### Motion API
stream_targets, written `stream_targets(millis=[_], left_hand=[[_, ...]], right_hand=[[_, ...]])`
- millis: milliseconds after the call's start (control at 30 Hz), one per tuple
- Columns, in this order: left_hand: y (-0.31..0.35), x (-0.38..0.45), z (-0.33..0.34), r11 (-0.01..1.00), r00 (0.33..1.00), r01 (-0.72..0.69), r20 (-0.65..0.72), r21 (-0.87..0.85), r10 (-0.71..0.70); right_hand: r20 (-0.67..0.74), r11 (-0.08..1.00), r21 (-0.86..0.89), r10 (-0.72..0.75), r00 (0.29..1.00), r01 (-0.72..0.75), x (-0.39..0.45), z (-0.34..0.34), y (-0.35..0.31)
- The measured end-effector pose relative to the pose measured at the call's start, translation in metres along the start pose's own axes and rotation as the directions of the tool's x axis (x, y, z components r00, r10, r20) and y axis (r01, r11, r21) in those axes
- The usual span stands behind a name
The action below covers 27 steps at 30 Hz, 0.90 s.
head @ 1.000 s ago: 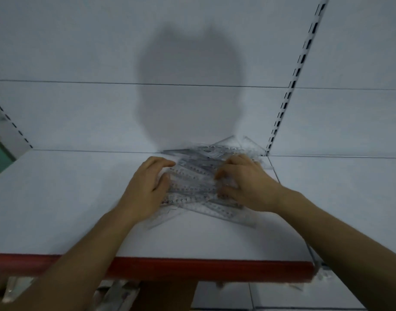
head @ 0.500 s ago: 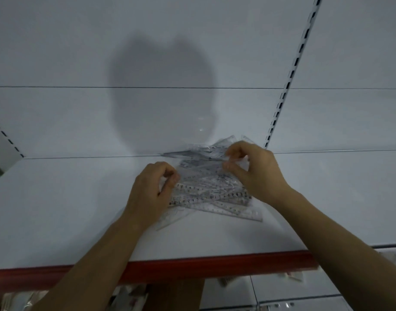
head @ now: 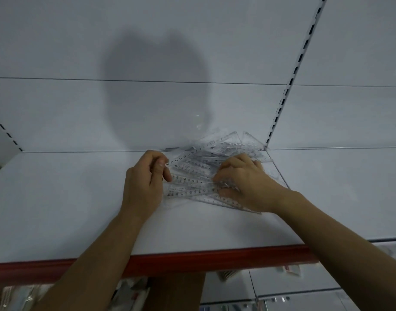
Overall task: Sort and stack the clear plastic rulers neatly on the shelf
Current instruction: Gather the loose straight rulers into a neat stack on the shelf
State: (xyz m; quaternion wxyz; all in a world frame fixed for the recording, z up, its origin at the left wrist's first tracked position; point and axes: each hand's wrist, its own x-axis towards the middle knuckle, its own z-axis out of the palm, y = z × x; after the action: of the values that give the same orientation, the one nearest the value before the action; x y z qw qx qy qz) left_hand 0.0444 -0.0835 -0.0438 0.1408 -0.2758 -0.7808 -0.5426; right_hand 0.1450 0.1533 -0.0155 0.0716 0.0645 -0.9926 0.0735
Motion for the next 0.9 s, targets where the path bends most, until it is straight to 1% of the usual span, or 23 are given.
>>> stream_targets(millis=[67,133,267,367,433,533,633,733,800,833,900], left_hand=[[0.000,0.000,-0.001,1.000,1.000,-0.001,-0.023,-0.010,0.001],[0.001,0.000,-0.002,1.000,0.998,-0.005,-0.056,-0.025,0.003],[0.004,0.001,-0.003,0.998,0.991,-0.023,-0.136,-0.052,0.015],[0.004,0.001,-0.003,0.996,0.985,-0.045,-0.170,-0.075,0.032],[0.004,0.001,-0.002,0.995,0.984,-0.047,-0.174,-0.088,0.031],[0.006,0.001,-0.001,0.994,0.986,-0.024,-0.166,-0.104,0.007],[0.011,0.001,0.000,0.990,0.986,-0.004,-0.167,-0.144,-0.020],[0.017,0.003,0.002,0.983,0.987,0.014,-0.156,-0.184,-0.043],[0.025,0.005,0.005,0.980,0.991,0.008,-0.132,-0.198,-0.034],[0.030,0.006,0.008,0.978,0.993,0.005,-0.114,-0.209,-0.029],[0.044,0.009,0.019,0.969,0.997,0.006,-0.074,-0.248,-0.025]], right_hand=[[0.001,1.000,0.019,0.013,1.000,-0.013,0.003,0.000,0.000],[-0.038,0.998,0.052,0.022,0.999,-0.020,0.005,0.002,0.001],[-0.185,0.970,0.244,0.055,0.981,-0.008,0.010,0.002,0.004],[-0.251,0.923,0.383,0.140,0.958,-0.035,0.013,-0.001,0.006],[-0.255,0.895,0.440,0.198,0.946,-0.069,0.016,-0.002,0.009],[-0.227,0.870,0.473,0.272,0.935,-0.138,0.019,-0.005,0.016],[-0.238,0.835,0.523,0.337,0.911,-0.173,0.016,-0.010,0.021],[-0.177,0.744,0.627,0.424,0.888,-0.230,0.005,-0.017,0.028],[-0.137,0.696,0.658,0.487,0.863,-0.288,-0.009,-0.020,0.039],[-0.112,0.647,0.697,0.522,0.845,-0.307,-0.017,-0.020,0.047],[-0.050,0.494,0.814,0.581,0.812,-0.304,-0.036,-0.023,0.062]])
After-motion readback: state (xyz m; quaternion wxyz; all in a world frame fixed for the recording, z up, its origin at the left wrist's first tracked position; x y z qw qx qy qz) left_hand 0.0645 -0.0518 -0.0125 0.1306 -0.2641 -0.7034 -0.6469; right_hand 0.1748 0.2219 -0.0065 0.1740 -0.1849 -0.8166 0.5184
